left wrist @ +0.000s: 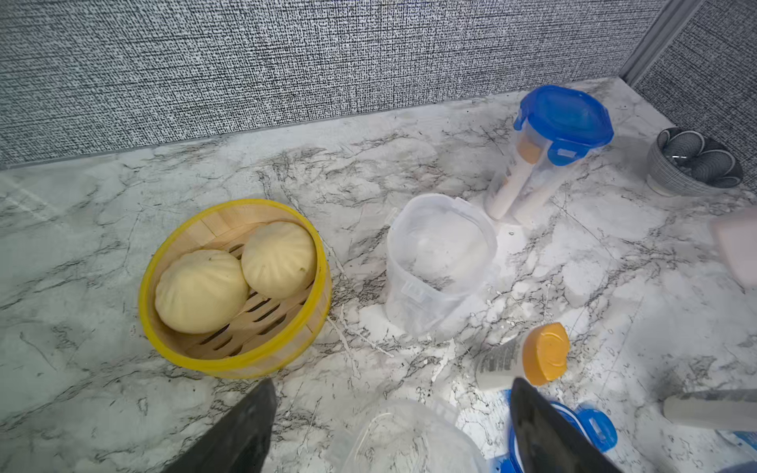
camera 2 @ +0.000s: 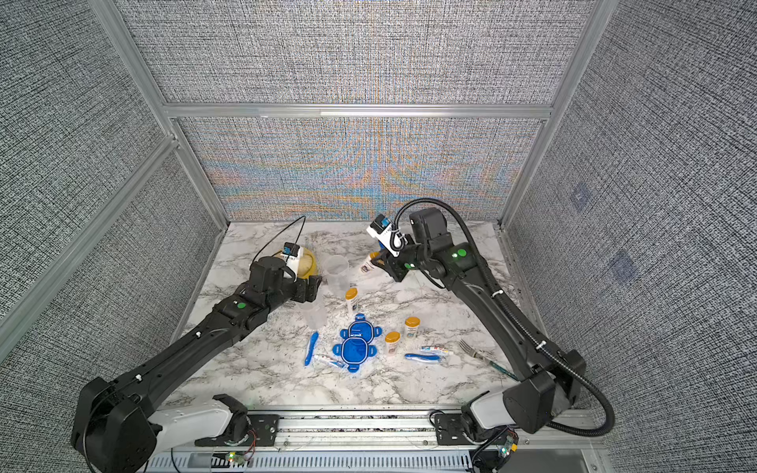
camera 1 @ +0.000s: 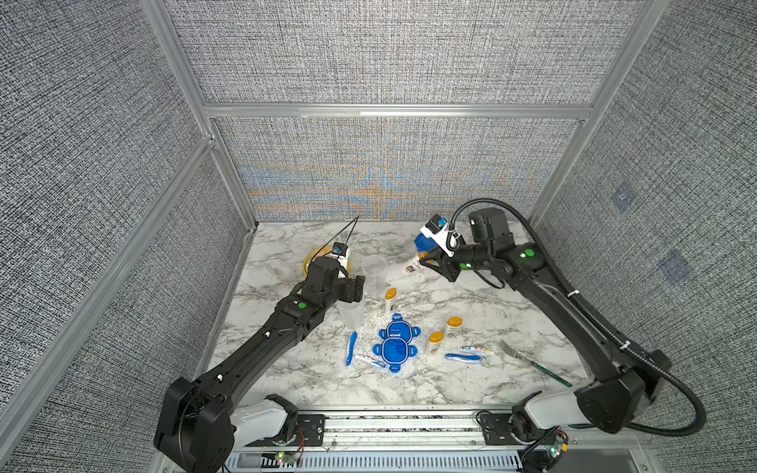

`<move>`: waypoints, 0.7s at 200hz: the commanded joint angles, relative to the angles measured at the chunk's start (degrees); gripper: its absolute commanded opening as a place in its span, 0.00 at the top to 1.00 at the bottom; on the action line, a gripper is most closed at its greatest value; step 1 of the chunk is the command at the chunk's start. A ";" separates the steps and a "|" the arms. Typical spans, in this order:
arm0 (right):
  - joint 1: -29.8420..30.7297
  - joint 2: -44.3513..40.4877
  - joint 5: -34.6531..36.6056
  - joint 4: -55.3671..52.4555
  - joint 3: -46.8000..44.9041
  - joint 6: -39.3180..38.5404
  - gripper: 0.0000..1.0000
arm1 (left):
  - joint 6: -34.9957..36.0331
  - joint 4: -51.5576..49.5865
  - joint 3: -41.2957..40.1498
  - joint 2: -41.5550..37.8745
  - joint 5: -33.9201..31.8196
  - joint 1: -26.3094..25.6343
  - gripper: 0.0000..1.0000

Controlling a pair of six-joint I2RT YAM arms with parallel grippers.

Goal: Pack away toiletry kits
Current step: Place the toiletry item into the container.

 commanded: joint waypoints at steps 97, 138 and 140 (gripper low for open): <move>6.09 26.40 8.38 -10.48 29.20 6.91 0.86 | 0.97 4.33 -4.77 -5.07 3.12 4.01 0.12; 6.89 30.01 11.03 -12.84 31.34 7.17 0.87 | 1.36 4.44 -5.00 -4.35 4.44 4.55 0.12; 6.95 30.24 10.93 -12.91 31.54 7.22 0.86 | 1.32 4.44 -4.98 -4.30 4.49 4.57 0.12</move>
